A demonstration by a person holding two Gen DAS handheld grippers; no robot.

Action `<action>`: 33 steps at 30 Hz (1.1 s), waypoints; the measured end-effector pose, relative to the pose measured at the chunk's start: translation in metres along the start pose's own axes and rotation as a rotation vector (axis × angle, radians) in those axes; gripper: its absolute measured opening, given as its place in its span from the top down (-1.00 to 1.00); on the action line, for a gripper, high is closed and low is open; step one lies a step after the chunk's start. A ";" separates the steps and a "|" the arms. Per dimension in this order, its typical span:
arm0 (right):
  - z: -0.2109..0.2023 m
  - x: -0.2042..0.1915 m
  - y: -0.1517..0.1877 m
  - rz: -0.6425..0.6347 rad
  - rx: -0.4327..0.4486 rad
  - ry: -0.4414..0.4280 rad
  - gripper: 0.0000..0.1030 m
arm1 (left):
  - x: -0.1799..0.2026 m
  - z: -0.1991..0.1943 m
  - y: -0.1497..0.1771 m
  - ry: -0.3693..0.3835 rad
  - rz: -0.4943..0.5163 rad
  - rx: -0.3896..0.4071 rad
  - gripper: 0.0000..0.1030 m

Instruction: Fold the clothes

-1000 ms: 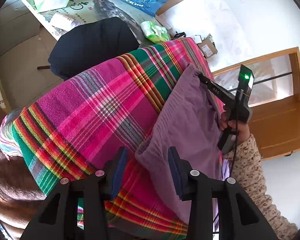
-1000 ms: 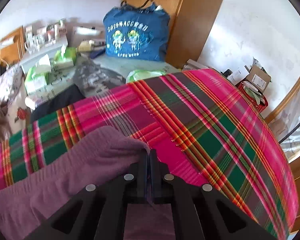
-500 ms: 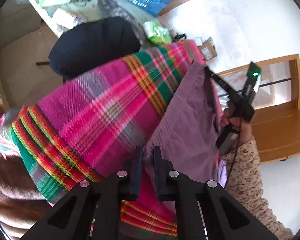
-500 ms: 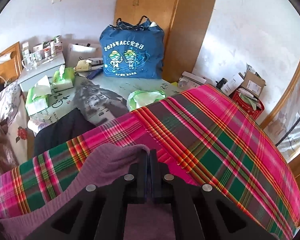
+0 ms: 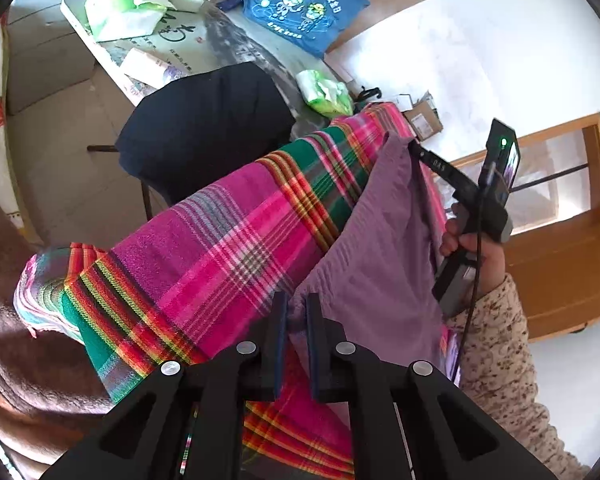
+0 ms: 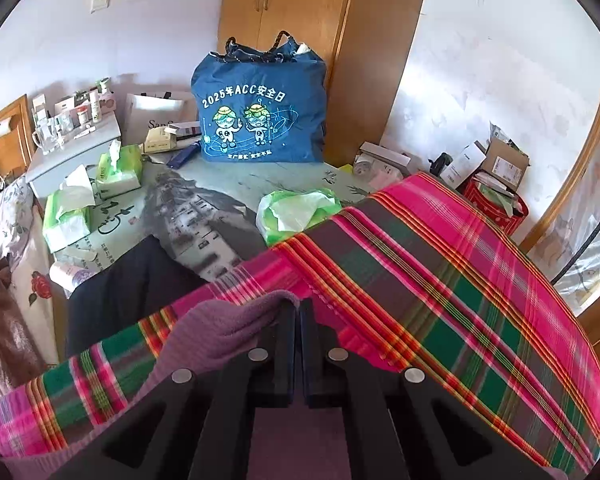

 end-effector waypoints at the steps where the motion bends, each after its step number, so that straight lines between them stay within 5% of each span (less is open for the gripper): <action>1: 0.007 -0.002 0.002 -0.006 -0.020 0.015 0.96 | -0.001 0.001 0.000 -0.004 0.000 -0.002 0.82; 11: 0.028 -0.003 0.025 -0.002 -0.120 0.045 0.94 | -0.006 0.008 0.001 -0.046 -0.011 -0.029 0.80; 17: -0.005 0.013 0.027 0.045 -0.077 0.072 0.69 | -0.006 0.007 0.000 -0.067 -0.005 -0.020 0.81; 25: -0.053 0.052 0.054 0.086 -0.080 0.078 0.63 | -0.007 0.005 0.002 -0.077 -0.027 -0.008 0.81; 33: -0.160 0.178 0.149 0.326 -0.048 0.212 0.60 | 0.002 0.008 0.004 -0.117 0.034 -0.013 0.71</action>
Point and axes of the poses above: each gripper's, at about its wrist camera, not at the fingertips, and z roughly the way its jaws point, x to its right, y to its underside, the point moved 8 cm from there along z, roughly the way its jaws point, and after that the axes turned 4 degrees about z, right-handed, at the moved point
